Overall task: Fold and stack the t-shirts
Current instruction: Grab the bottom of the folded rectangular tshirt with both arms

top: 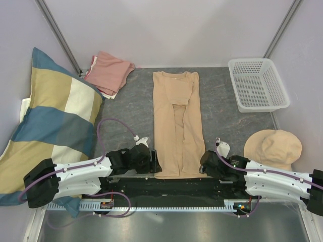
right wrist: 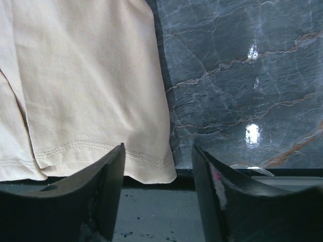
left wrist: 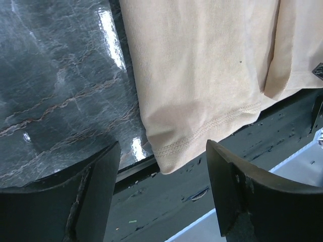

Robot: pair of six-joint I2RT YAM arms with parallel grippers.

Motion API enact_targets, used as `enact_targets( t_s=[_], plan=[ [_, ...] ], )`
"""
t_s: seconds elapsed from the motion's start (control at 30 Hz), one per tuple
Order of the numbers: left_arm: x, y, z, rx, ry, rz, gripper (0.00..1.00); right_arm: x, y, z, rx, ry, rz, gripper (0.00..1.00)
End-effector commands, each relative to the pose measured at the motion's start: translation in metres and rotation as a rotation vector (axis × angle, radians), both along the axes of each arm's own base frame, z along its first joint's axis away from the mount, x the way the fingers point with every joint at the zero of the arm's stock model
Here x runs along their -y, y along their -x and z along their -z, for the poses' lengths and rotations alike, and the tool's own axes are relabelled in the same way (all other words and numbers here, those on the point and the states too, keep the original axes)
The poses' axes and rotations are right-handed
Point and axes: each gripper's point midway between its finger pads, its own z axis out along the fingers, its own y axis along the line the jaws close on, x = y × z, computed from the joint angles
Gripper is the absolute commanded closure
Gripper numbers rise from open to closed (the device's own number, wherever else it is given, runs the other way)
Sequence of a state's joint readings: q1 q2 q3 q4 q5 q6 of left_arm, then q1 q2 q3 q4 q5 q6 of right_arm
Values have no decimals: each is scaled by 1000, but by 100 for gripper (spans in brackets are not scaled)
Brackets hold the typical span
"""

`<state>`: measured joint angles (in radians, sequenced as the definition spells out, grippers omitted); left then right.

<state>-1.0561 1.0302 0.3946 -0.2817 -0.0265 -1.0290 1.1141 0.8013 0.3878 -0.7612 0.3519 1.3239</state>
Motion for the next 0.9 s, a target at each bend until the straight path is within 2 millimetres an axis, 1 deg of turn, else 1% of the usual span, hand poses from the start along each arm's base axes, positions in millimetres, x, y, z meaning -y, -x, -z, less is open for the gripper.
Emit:
enact_targets(
  t_s=[0.0, 0.13, 0.33, 0.37, 0.47, 0.6, 0.63, 0.67, 0.7, 0.73, 0.77, 0.8, 0.83, 0.87],
  plan=[
    [6, -9, -1, 16, 5, -49, 25, -7, -1, 3, -6, -35, 13, 40],
    [12, -12, -1, 21, 22, -51, 31, -8, 0, 8, -14, -30, 10, 43],
    [21, -14, 4, 17, 12, -36, 38, -11, -1, 8, -14, -30, -1, 43],
    [21, -13, 6, 13, 9, -36, 44, -11, 0, 8, -15, -30, -3, 43],
    [20, -11, 8, 7, 9, -35, 53, -12, 0, 8, -17, -30, -7, 45],
    [18, -6, 8, -1, 18, -29, 57, -11, 1, 9, -21, -32, -4, 46],
    [18, -5, 8, -3, 21, -27, 58, -11, 1, 10, -23, -31, -6, 48],
    [16, -3, 10, -10, 18, -26, 67, -12, 1, 10, -24, -33, -7, 49],
    [16, -2, 9, -13, 23, -25, 71, -12, 2, 11, -28, -33, -10, 51],
    [17, -1, 8, -12, 29, -22, 74, -12, 3, 12, -31, -33, -10, 62],
    [14, 1, 10, -19, 25, -23, 88, -13, 3, 12, -32, -38, -13, 71],
    [14, 2, 10, -21, 26, -24, 93, -13, 3, 13, -32, -39, -13, 78],
    [13, 4, 9, -25, 26, -20, 98, -14, 4, 13, -37, -42, -16, 91],
    [12, 6, 10, -29, 24, -21, 98, -15, 3, 12, -35, -47, -18, 96]
  ],
)
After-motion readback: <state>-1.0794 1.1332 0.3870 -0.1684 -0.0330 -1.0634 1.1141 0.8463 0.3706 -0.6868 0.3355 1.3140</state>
